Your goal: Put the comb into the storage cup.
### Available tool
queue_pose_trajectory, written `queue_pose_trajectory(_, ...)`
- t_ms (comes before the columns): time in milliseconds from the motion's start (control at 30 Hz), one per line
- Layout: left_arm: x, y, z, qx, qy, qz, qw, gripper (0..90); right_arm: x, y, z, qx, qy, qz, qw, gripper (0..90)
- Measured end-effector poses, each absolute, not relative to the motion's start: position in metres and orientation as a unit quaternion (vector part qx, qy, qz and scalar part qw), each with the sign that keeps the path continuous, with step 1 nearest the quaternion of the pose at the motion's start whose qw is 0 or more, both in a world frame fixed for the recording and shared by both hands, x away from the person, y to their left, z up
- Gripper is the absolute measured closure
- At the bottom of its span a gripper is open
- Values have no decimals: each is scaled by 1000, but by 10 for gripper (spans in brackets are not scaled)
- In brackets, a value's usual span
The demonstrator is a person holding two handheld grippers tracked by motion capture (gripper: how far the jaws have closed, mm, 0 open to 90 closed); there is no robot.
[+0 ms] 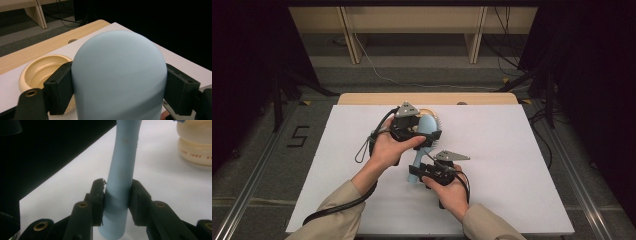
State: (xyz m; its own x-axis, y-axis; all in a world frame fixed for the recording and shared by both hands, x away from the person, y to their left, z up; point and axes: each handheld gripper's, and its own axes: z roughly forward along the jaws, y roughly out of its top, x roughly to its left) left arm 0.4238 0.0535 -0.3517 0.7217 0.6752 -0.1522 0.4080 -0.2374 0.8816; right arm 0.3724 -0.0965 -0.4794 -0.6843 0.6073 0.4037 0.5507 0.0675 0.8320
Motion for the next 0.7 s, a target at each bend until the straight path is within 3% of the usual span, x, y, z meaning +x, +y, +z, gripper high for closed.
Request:
queue_pose_trajectory(433,421,55,-350,771,347,141,515,200,373,-96,-477,392,735,552,43,622)
queue_pose_trajectory(533,420,54,-350,773,344,144,513,200,374,-96,-476,393,736,549,44,584)
queue_pose_trajectory(700,420,54,-350,774,341,151,511,201,373,-95,-474,401,736,542,52,446)
